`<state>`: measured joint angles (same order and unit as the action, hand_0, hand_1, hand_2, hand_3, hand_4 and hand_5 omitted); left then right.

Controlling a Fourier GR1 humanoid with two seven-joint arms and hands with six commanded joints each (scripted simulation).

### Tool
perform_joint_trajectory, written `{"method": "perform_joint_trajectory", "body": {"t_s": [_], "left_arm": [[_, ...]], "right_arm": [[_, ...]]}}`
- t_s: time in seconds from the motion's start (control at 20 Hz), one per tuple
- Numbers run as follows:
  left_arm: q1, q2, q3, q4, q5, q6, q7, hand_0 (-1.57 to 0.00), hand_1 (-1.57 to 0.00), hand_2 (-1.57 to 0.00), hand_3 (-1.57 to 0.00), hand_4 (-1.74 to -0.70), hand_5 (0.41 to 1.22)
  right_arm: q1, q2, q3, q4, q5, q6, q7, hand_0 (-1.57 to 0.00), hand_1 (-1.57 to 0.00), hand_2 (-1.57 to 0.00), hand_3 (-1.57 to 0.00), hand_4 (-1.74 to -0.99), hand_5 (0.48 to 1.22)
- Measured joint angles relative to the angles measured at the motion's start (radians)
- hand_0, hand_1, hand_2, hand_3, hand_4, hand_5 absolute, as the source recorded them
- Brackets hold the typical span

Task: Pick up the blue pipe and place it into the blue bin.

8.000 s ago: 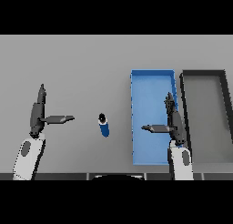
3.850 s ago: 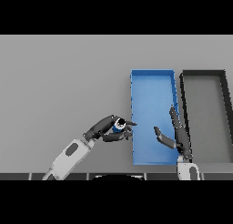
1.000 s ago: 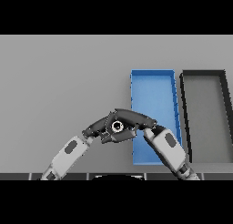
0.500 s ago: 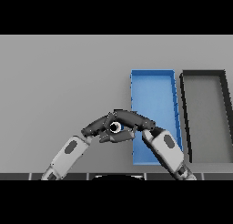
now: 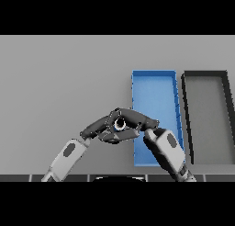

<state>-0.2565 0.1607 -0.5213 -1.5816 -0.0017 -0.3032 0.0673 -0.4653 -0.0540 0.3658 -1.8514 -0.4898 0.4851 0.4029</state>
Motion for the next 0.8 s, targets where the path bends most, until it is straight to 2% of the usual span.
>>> {"method": "perform_joint_trajectory", "body": {"t_s": [0.05, 0.15, 0.25, 0.35, 0.4, 0.5, 0.55, 0.65, 0.8], "left_arm": [[0.0, -0.005, -0.005, -0.002, 0.003, -0.001, -0.005, -0.01, 0.0, -0.01, 0.0, -0.87, 0.543], [0.006, -0.011, -0.014, -0.001, -0.008, 0.006, 0.015, 0.0, 0.0, 0.0, 0.0, -0.87, 0.529], [-0.005, -0.006, -0.006, 0.01, -0.003, 0.0, 0.035, 0.0, 0.0, 0.0, 0.0, -0.86, 0.515], [0.013, -0.006, -0.015, 0.009, -0.007, -0.002, 0.018, 0.0, 0.0, 0.0, 0.0, -0.86, 0.503], [0.012, -0.003, -0.014, -0.01, 0.002, -0.006, 0.01, 0.0, 0.0, 0.0, 0.0, -0.86, 0.498], [0.007, 0.0, -0.013, -0.011, 0.002, -0.009, 0.015, 0.0, 0.0, 0.0, 0.0, -0.87, 0.486], [0.016, 0.0, -0.02, -0.018, 0.0, -0.009, 0.016, 0.0, 0.0, 0.0, 0.0, -0.87, 0.485], [0.02, 0.009, -0.016, -0.019, 0.0, -0.013, 0.0, 0.0, 0.0, 0.0, 0.0, -0.86, 0.483], [0.027, 0.022, -0.009, -0.02, 0.003, -0.013, 0.02, 0.0, 0.0, 0.0, 0.0, -0.85, 0.484]], "right_arm": [[-0.033, 0.0, -0.015, -0.006, -0.063, -0.028, 0.048, -1.57, -1.57, -1.57, -1.57, -1.493, 1.221], [-0.082, -0.008, -0.05, 0.002, -0.176, -0.084, 0.106, -1.57, -1.57, -1.57, -1.57, -1.494, 1.221], [-0.147, -0.029, -0.084, 0.005, -0.239, -0.128, 0.128, -1.57, -1.57, -1.57, -1.57, -1.492, 1.221], [-0.214, -0.06, -0.115, 0.001, -0.29, -0.171, 0.153, -1.57, -1.57, -1.57, -1.57, -1.493, 1.221], [-0.259, -0.076, -0.137, 0.001, -0.303, -0.201, 0.147, -1.57, -1.57, -1.57, -1.57, -1.494, 1.221], [-0.351, -0.12, -0.173, 0.015, -0.323, -0.206, 0.131, -1.57, -1.57, -1.57, -1.57, -1.495, 1.221], [-0.417, -0.142, -0.204, 0.057, -0.326, -0.204, 0.105, -1.57, -1.57, -1.57, -1.57, -1.496, 1.221], [-0.47, -0.177, -0.245, 0.111, -0.322, -0.235, 0.088, -1.57, -1.57, -1.57, -1.57, -1.496, 1.221], [-0.529, -0.229, -0.302, 0.226, -0.254, -0.281, 0.048, -1.57, -1.57, -1.57, -1.57, -1.498, 1.221]]}}
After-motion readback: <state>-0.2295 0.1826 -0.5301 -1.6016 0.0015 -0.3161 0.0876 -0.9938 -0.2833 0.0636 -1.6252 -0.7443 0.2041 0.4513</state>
